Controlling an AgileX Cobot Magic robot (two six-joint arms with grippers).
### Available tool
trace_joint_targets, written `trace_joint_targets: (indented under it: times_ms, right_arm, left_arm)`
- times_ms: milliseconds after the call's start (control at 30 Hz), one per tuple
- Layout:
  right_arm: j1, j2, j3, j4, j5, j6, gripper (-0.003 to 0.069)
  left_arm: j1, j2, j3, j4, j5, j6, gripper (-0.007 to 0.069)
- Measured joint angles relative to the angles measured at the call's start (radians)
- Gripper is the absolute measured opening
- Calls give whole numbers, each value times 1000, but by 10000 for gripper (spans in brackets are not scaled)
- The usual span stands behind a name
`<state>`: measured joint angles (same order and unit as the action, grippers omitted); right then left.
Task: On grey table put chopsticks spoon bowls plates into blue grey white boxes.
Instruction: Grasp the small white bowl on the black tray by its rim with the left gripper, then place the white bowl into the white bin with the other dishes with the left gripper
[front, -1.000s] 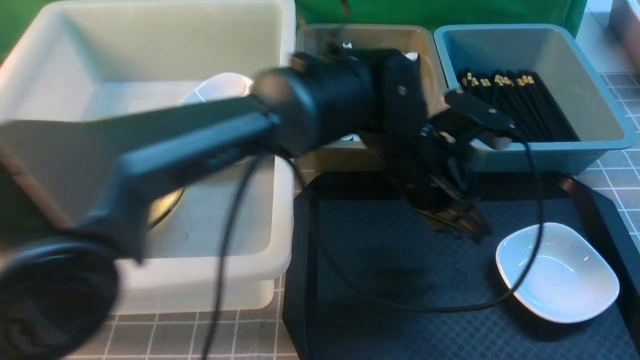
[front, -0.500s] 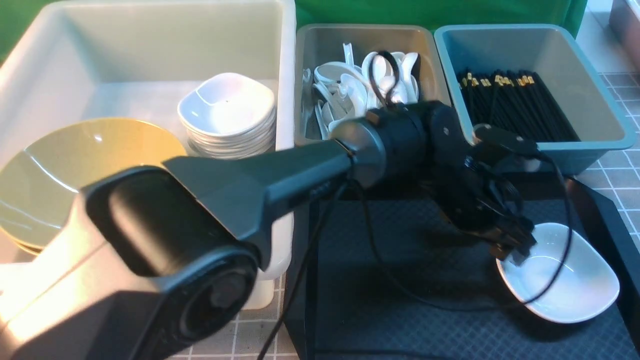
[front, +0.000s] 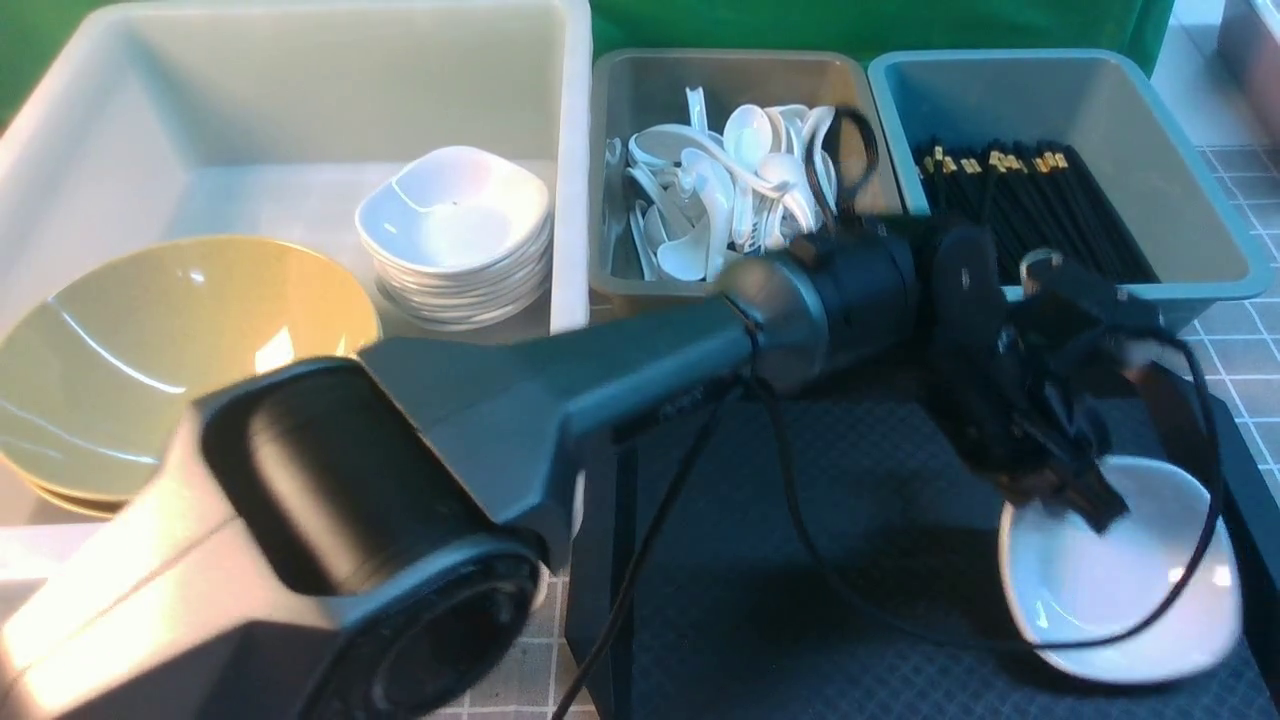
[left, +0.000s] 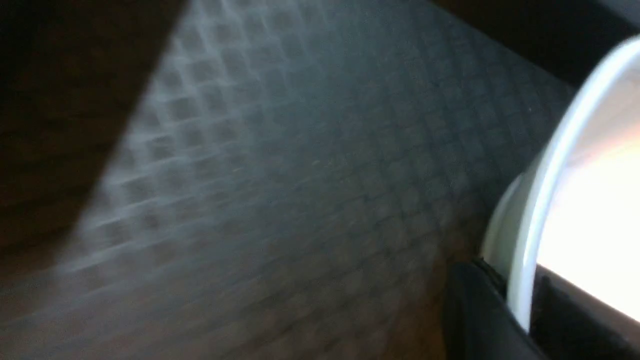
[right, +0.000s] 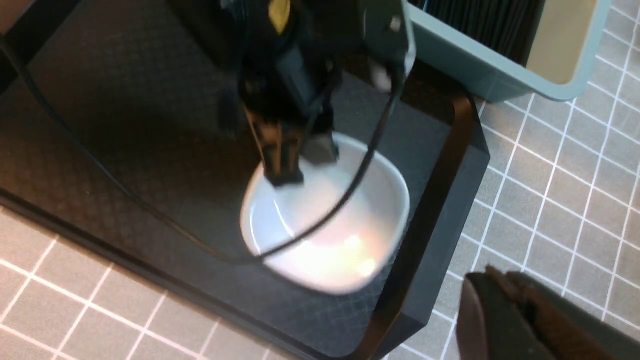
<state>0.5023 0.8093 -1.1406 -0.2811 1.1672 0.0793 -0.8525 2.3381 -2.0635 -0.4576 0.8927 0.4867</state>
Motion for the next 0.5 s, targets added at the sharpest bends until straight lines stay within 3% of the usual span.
trace_joint_targets:
  times_ms: [133,367,500]
  right_arm:
    - [0,23,-3,30,-1,-30,13]
    - [4,191,-114,257,-52,-208,13]
    - [52,311,-196,304,-97,-262,13]
  left_arm:
    - [76,-82,-42,39,87,3,6]
    - [356,-432,-66,74,238,41,5]
    - [538,-547,-56,110,318,44,5]
